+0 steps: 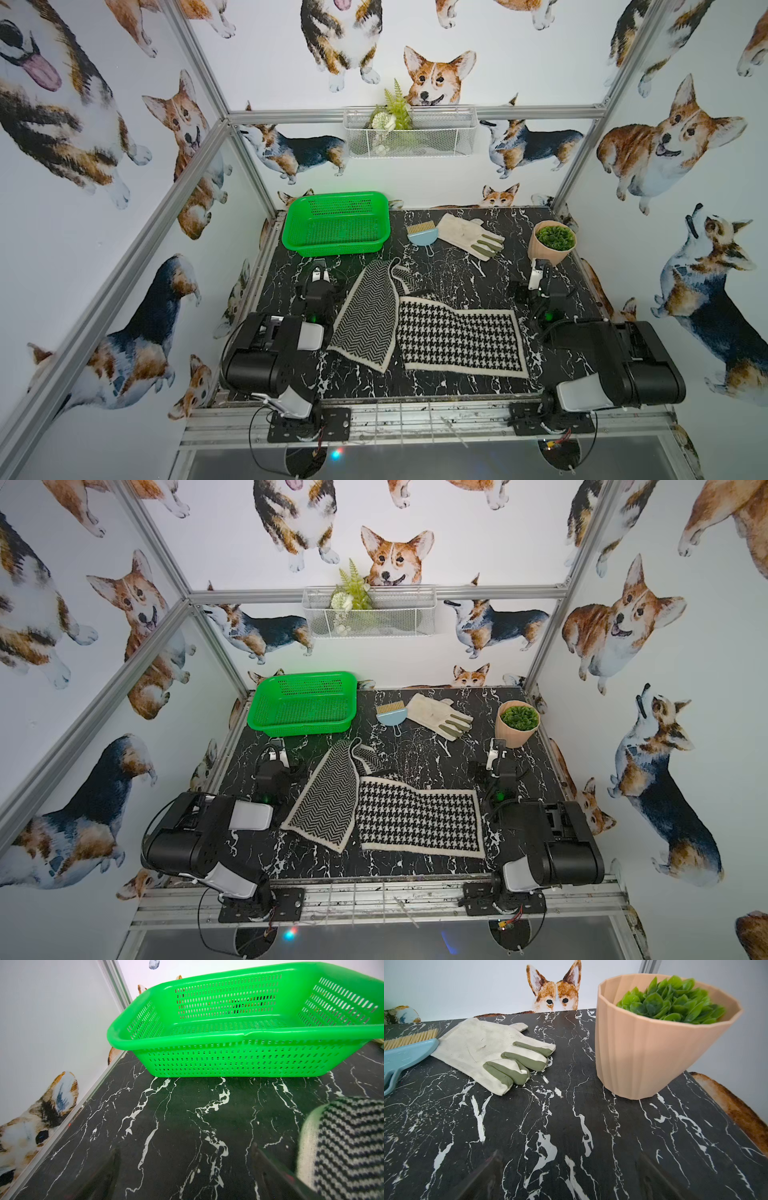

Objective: Roll up the scarf and place it into the basket
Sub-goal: Flatten out the scarf at the center of the board.

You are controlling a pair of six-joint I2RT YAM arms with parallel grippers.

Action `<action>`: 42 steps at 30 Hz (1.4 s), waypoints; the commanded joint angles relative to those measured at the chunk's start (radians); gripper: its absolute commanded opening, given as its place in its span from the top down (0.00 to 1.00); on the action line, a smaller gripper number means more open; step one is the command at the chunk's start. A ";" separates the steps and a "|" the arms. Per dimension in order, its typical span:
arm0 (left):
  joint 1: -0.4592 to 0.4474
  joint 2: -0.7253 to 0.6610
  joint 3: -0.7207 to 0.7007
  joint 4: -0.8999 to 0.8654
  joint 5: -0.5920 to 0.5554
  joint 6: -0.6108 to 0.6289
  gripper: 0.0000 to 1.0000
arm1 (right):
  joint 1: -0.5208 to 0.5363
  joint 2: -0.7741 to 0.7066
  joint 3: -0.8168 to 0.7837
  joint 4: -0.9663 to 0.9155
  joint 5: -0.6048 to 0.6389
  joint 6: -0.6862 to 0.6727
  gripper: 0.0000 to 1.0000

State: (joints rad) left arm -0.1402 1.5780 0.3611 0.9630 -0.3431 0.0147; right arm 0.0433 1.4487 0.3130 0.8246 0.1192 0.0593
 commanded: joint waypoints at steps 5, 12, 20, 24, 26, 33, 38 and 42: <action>0.002 -0.003 0.004 0.008 0.011 0.002 0.00 | -0.001 -0.001 0.005 0.018 -0.005 -0.010 0.00; 0.003 -0.002 0.004 0.008 0.010 0.002 0.00 | -0.003 0.000 0.007 0.018 -0.006 -0.009 0.00; 0.027 -0.006 0.015 -0.020 0.060 -0.011 0.00 | -0.004 0.001 0.006 0.016 -0.008 -0.010 0.00; 0.027 -0.006 0.012 -0.015 0.061 -0.010 0.00 | -0.004 0.001 0.007 0.016 -0.008 -0.010 0.00; 0.027 -0.007 0.013 -0.015 0.060 -0.010 0.00 | -0.004 0.000 0.006 0.019 -0.006 -0.011 0.00; -0.017 -0.093 0.027 -0.101 -0.074 0.005 0.00 | 0.096 -0.114 0.004 -0.027 0.311 -0.006 0.00; -0.067 -0.278 0.214 -0.597 -0.170 -0.108 0.00 | 0.150 -0.248 0.139 -0.353 0.428 0.028 0.00; -0.083 -0.378 0.382 -1.046 -0.104 -0.391 0.00 | 0.150 -0.357 0.295 -0.799 0.349 0.244 0.00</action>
State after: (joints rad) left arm -0.2077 1.2545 0.6640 0.3740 -0.4599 -0.1326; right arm 0.1898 1.1595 0.5220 0.4278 0.4648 0.1253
